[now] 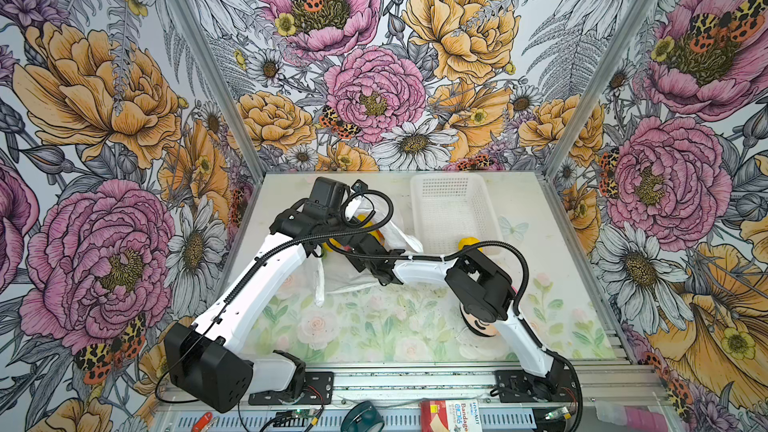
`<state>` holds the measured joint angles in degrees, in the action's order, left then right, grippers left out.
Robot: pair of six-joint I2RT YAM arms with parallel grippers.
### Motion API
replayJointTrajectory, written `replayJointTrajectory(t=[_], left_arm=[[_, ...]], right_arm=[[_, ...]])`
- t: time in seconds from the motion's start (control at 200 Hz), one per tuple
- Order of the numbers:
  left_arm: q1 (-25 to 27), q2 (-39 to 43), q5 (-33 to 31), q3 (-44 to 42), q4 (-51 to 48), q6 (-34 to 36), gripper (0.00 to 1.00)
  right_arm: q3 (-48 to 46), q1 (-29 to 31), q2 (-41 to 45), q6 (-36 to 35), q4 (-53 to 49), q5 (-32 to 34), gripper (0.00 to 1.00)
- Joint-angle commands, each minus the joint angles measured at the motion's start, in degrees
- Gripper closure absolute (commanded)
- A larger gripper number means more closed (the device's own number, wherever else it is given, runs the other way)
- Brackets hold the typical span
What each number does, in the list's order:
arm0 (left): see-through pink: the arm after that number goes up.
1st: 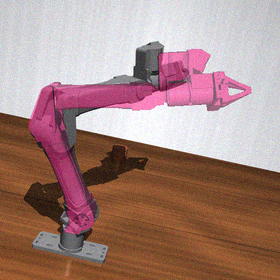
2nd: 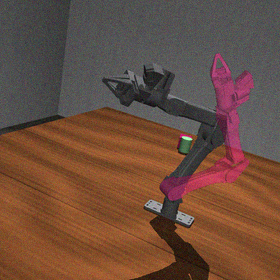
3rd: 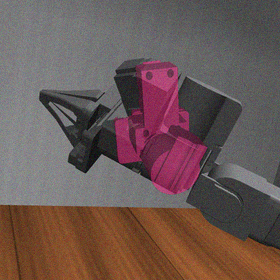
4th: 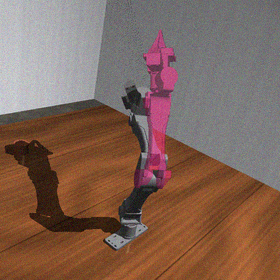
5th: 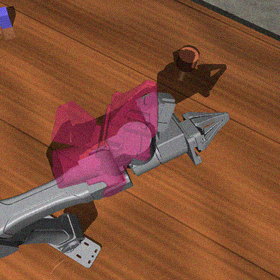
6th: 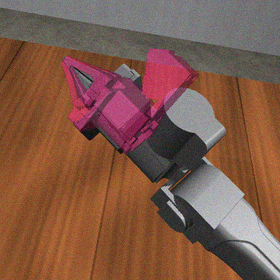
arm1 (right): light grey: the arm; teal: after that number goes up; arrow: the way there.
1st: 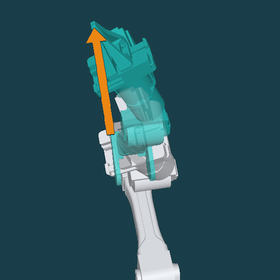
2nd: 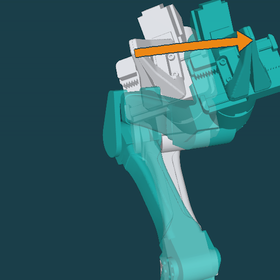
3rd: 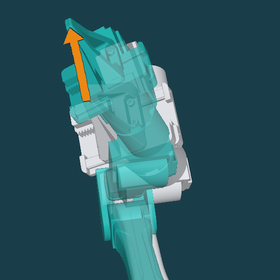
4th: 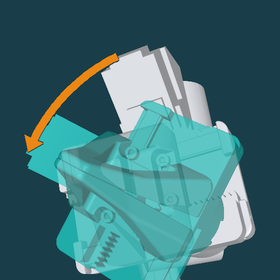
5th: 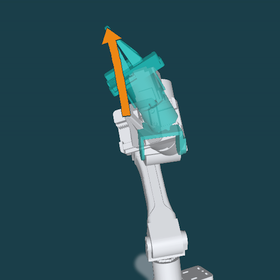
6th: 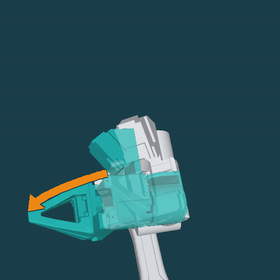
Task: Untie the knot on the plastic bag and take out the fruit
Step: 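Grasp the pink fruit with the right gripper inside the bag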
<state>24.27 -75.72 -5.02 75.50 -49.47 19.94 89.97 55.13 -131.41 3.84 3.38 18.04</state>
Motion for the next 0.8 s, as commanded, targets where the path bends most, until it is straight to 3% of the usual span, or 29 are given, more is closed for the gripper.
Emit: replayJointTrajectory(t=[0.0,0.26,0.53,0.605,0.796], left_arm=[[0.6,1.0,0.9,-0.4,1.4,0.8,1.0],[0.7,1.2,0.5,-0.5,1.3,0.9,1.0],[0.7,1.5,0.6,-0.4,1.3,0.9,1.0],[0.7,1.7,0.5,-0.4,1.4,0.9,1.0],[0.6,1.8,0.9,-0.2,1.3,0.8,1.0]], right_arm=[[-5.3,0.0,6.2,0.4,6.9,-1.5,0.55],[-5.6,-0.4,7.3,-9.6,10.7,-1.7,0.67],[-3.1,-1.2,4.6,-21.0,10.2,-4.0,0.68],[-0.7,-1.7,4.0,-26.4,5.2,-9.5,0.69],[10.5,-3.9,-2.3,-33.9,-4.1,-9.0,0.94]])
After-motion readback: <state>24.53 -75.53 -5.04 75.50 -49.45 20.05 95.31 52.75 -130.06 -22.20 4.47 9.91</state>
